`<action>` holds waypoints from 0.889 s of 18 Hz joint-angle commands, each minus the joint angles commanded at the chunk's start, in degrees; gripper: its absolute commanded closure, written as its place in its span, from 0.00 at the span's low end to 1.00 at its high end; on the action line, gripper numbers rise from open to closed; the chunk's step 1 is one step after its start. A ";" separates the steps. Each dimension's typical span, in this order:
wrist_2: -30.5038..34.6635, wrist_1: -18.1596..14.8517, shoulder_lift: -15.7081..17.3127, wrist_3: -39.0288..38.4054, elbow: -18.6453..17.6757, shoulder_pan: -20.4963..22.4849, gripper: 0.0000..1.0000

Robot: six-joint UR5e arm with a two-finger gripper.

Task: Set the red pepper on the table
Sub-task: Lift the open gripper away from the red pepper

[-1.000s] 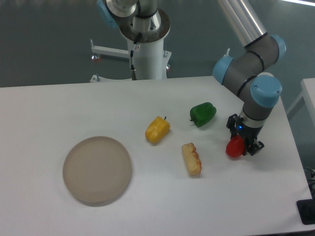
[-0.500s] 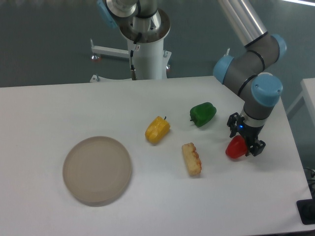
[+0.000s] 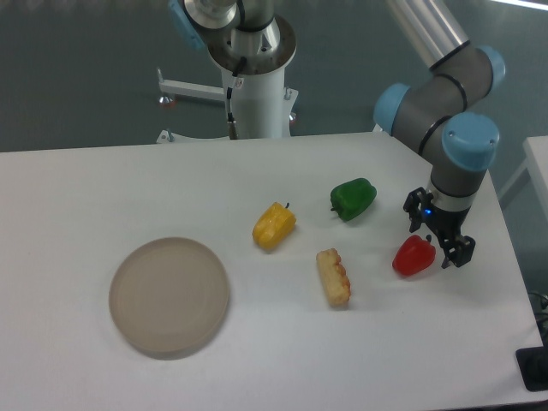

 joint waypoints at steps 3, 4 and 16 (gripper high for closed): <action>0.35 -0.98 0.79 -5.62 0.80 -2.82 0.01; 0.96 -1.51 1.23 -7.11 1.24 -3.61 0.01; 3.43 -1.42 0.71 -18.82 4.14 -9.77 0.00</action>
